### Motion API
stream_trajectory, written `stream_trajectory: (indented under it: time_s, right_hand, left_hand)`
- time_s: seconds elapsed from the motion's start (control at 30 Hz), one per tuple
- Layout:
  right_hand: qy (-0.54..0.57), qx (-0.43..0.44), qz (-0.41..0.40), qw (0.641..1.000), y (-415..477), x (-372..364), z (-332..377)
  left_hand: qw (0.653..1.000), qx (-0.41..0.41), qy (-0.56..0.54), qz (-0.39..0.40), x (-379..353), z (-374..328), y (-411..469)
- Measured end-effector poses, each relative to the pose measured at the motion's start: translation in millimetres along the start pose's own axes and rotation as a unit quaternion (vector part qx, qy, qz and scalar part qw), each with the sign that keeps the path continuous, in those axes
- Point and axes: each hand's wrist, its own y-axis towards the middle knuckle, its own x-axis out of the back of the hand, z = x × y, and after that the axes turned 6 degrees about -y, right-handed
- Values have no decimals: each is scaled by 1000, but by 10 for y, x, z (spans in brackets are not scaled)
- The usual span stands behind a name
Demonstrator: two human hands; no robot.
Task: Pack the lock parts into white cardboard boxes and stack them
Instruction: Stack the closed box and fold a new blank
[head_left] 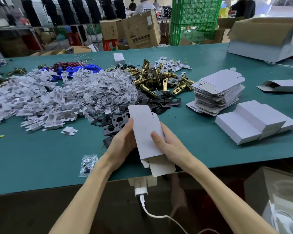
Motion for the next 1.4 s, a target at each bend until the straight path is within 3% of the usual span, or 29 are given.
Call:
stream_trajectory:
  time_s: [0.07,0.2,0.47,0.9,1.4]
  right_hand:
    - [5,2,12,1000,-1,4,3]
    - [16,9,25,1000,-18,0,14]
    - [66,35,-16,997,-34,13,32]
    - [105,-52,-65,991,-47,57,22]
    - [134,-12,-74,988,-41,47,39]
  left_hand:
    - [1000,-5,12,7,-20,11,1]
    - [997,-26,37,-56,-66,27,33]
    - [995,-36,46,-83,-52,69,65]
    - [986,-66,104,-115,-30,127,75]
    - [990,-66,110,-67,-75,108,49]
